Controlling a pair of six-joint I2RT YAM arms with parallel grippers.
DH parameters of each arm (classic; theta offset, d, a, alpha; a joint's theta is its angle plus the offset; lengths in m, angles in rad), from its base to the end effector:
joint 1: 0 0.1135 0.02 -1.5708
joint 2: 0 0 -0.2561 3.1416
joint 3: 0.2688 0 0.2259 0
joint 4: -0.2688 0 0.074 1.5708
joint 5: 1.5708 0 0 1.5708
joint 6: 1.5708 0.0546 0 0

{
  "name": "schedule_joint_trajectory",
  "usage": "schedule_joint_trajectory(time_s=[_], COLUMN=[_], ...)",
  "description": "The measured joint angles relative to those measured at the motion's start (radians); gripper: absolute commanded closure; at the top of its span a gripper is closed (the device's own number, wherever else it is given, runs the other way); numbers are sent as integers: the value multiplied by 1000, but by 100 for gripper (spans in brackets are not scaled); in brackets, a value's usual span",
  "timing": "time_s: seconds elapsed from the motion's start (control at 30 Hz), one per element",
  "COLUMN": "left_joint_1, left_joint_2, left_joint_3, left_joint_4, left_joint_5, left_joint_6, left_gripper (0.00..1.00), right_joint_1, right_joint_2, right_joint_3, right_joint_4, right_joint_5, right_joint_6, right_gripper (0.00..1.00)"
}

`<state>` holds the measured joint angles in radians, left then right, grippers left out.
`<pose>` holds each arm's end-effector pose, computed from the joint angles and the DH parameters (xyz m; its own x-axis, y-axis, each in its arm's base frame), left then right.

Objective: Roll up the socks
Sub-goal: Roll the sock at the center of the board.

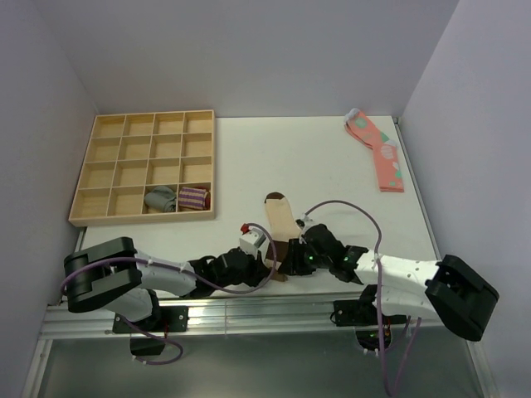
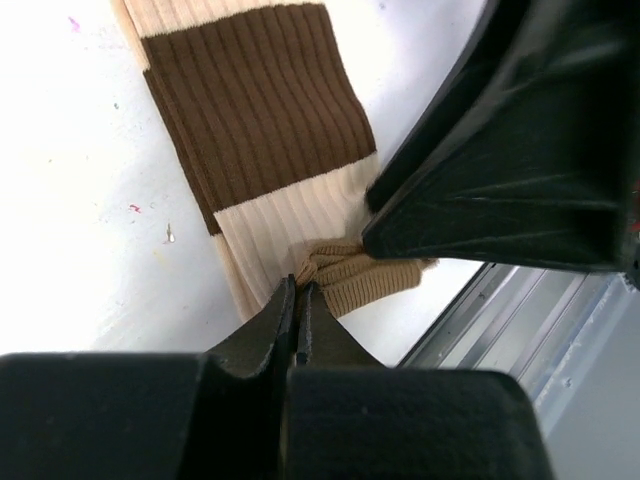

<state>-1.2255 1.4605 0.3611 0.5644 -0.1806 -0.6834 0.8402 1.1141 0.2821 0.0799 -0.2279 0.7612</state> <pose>0.0952 -0.2357 0.1361 -0.6853 0.0700 -0.7249 0.5683 0.6739 -0.4722 0.1182 0.1504 0.1359 -0.9065 -0.0047 -0.4222 -0.2905 0.7327 0.6155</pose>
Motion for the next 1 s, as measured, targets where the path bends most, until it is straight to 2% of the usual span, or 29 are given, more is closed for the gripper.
schedule_joint_trajectory(time_s=[0.27, 0.43, 0.73, 1.0], left_joint_1=[0, 0, 29, 51], left_joint_2=[1, 4, -9, -57], left_joint_3=[83, 127, 158, 158], left_joint_4=[-175, -265, -371, -466], left_joint_5=[-2, -1, 26, 42], left_joint_6=[-64, -114, -177, -180], left_gripper=[100, 100, 100, 100], right_joint_1=[30, 88, 282, 353], right_joint_2=[-206, -266, -174, -87], right_joint_3=[-3, -21, -34, -34], right_joint_4=[-43, -31, 6, 18], right_joint_5=[128, 190, 356, 440], right_joint_6=[-24, -26, 0, 27], right_gripper=[55, 56, 57, 58])
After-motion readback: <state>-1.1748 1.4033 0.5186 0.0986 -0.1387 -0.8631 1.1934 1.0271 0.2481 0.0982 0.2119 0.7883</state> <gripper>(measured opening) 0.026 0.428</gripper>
